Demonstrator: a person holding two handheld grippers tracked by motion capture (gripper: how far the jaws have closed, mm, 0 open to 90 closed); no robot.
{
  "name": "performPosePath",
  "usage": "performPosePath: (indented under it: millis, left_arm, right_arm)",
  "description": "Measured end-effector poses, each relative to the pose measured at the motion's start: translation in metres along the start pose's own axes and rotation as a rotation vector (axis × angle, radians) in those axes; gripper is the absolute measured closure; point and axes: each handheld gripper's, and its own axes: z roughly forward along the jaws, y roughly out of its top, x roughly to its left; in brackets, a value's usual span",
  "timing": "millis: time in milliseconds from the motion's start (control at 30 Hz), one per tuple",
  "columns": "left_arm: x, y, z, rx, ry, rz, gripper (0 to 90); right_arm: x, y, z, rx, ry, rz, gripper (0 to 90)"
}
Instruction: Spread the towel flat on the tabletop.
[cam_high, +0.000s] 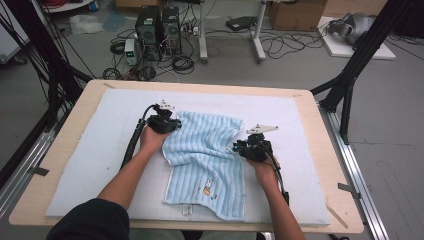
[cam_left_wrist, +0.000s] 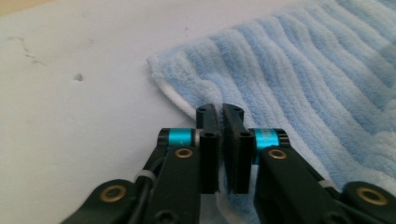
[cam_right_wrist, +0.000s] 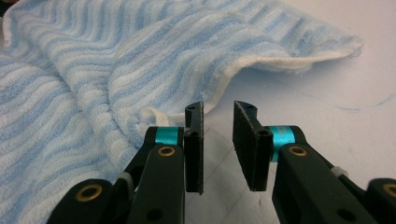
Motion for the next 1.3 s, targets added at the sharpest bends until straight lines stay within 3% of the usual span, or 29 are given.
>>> performPosePath:
  millis: [33, 67, 133, 233, 267, 333, 433, 533, 700, 833, 1000, 1167, 1233, 1300]
  left_arm:
    - [0.003, 0.001, 0.000, 0.003, 0.030, 0.005, 86.4]
    - [0.007, 0.001, -0.001, -0.006, 0.061, -0.016, 86.6]
    - [0.020, 0.001, -0.004, -0.025, 0.133, -0.088, 86.6]
    - [0.040, -0.003, -0.010, -0.060, 0.182, -0.199, 86.5]
    - [0.045, -0.005, -0.012, -0.069, 0.179, -0.221, 86.4]
    - [0.048, -0.007, -0.013, -0.078, 0.153, -0.222, 83.8]
    - [0.049, -0.007, -0.015, -0.091, 0.118, -0.244, 62.3]
    - [0.048, -0.007, -0.019, -0.113, 0.103, -0.239, 49.1]
    - [0.047, -0.009, -0.029, -0.133, 0.053, -0.240, 44.8]
    - [0.043, -0.013, -0.037, -0.170, 0.036, -0.220, 44.1]
    - [0.040, -0.019, -0.045, -0.147, 0.008, -0.194, 43.0]
    - [0.036, -0.024, -0.053, -0.178, 0.007, -0.182, 43.3]
    - [0.035, -0.027, -0.055, -0.177, 0.007, -0.175, 43.6]
    - [0.033, -0.031, -0.055, -0.161, -0.003, -0.180, 43.7]
  right_arm:
    - [0.000, 0.000, 0.000, 0.000, 0.000, 0.001, 73.1]
    - [0.000, 0.000, 0.000, 0.000, 0.002, 0.000, 73.1]
    - [0.000, 0.000, 0.000, 0.001, 0.000, -0.003, 72.6]
    - [0.001, 0.000, 0.000, -0.001, -0.002, -0.003, 72.0]
    - [0.001, 0.000, 0.001, -0.001, -0.004, -0.002, 71.7]
    - [0.000, 0.000, 0.001, -0.009, -0.004, 0.008, 70.8]
    - [0.000, 0.001, 0.002, -0.028, -0.010, 0.004, 69.4]
    - [-0.004, 0.005, 0.003, -0.041, -0.017, 0.017, 67.8]
    - [-0.015, 0.023, 0.012, -0.065, -0.045, 0.050, 65.1]
    - [-0.023, 0.038, 0.029, -0.063, -0.096, 0.038, 62.6]
    - [-0.024, 0.050, 0.058, -0.009, -0.119, 0.022, 59.2]
    - [-0.022, 0.058, 0.085, 0.040, -0.107, 0.004, 56.2]
    - [-0.020, 0.061, 0.089, 0.035, -0.105, -0.009, 60.9]
    - [-0.022, 0.061, 0.090, 0.027, -0.073, -0.035, 81.8]
